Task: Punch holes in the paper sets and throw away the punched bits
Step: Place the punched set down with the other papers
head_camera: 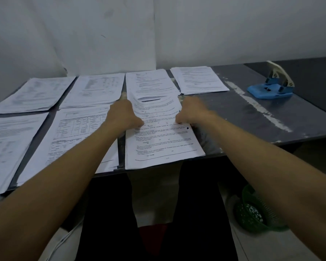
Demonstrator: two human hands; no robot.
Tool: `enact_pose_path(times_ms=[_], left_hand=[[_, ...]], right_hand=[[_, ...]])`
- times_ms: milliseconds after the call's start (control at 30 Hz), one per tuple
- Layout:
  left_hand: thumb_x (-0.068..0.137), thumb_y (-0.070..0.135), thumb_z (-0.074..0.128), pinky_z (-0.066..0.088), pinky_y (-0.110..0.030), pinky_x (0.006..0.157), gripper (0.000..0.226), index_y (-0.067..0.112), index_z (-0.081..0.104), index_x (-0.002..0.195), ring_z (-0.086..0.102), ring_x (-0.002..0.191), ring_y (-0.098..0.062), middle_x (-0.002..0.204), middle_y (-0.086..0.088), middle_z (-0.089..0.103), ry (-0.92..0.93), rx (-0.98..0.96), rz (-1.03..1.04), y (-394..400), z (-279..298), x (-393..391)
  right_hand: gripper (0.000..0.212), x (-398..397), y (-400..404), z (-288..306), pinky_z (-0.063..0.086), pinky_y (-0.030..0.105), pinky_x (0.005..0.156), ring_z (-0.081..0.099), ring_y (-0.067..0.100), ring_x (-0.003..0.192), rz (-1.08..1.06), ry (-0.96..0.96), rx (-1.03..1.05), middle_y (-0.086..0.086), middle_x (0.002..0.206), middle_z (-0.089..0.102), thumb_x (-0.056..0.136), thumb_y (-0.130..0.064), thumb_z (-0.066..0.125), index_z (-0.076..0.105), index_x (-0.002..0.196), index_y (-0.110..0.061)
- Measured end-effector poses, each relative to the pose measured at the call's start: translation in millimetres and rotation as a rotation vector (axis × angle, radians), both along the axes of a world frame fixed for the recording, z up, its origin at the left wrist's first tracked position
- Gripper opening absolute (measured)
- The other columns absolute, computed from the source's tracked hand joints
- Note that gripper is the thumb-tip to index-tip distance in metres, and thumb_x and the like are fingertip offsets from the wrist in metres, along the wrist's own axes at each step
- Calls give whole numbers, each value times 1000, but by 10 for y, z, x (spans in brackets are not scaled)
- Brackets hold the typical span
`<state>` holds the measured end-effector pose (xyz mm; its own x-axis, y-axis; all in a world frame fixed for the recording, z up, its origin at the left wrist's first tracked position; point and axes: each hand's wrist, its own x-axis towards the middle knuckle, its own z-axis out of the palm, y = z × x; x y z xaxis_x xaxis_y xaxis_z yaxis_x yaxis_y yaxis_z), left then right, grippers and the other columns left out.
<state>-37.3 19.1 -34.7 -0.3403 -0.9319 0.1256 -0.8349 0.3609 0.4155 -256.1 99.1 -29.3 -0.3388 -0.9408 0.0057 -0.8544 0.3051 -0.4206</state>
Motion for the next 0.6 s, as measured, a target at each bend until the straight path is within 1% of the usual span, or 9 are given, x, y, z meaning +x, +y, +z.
enact_pose_path(times_ms=[33,67,133,200,300,400,467,533,600], left_hand=[[59,41,90,42,-30,67,108,14,32,147,52,93,-20,120,-6,61,-81,-40,23,6,15,2],[60,49,88,45,-34,72,108,13,33,146,54,97,-22,124,-8,59,-172,-81,42,13,31,-3],[61,59,85,48,-42,86,113,10,31,147,54,115,-31,134,-13,48,-313,-140,53,9,59,-22],[60,61,86,46,-44,95,115,9,31,147,47,126,-35,142,-17,40,-362,-165,47,-6,103,-53],[61,61,86,45,-46,98,111,9,34,144,43,130,-36,144,-18,38,-384,-141,22,-37,187,-128],[70,60,80,48,-42,88,87,11,46,134,52,118,-32,132,-14,49,-330,-172,-20,-94,241,-245],[76,55,75,48,-37,76,67,13,54,124,57,99,-26,117,-9,56,-278,-208,-39,-164,277,-350],[78,49,70,46,-31,63,47,14,61,108,57,82,-21,99,-3,60,-235,-225,-64,-254,314,-482],[78,45,68,52,-32,64,36,15,63,98,59,77,-20,92,0,62,-189,-219,-90,-360,349,-649]], right_hand=[[13,-1,0,8,44,25,46,60,14,65,0,13,12,-2,73,62,61,-17,69,58,68,-16],[16,-7,-4,20,40,24,47,58,13,66,-2,28,24,-3,75,61,61,-18,70,56,68,-17],[23,-17,-21,52,36,23,49,56,13,68,-4,53,48,-3,77,60,61,-23,76,55,69,-19],[31,-31,-50,77,35,24,49,56,14,69,-10,72,64,-2,78,60,61,-27,82,53,70,-18],[35,-56,-112,96,35,24,51,56,16,69,-20,72,56,-2,79,59,64,-32,81,50,72,-18],[24,-89,-208,124,34,23,49,56,16,66,-43,42,-25,-2,74,57,68,-28,70,48,71,-16],[23,-119,-278,167,31,21,46,52,17,59,-72,47,-74,-3,66,52,69,-25,65,44,67,-17],[26,-183,-361,219,29,21,44,46,15,53,-112,30,-111,-4,62,47,69,-24,64,39,64,-19],[26,-292,-450,275,29,22,45,45,14,52,-159,29,-132,-3,62,48,69,-25,65,39,64,-19]])
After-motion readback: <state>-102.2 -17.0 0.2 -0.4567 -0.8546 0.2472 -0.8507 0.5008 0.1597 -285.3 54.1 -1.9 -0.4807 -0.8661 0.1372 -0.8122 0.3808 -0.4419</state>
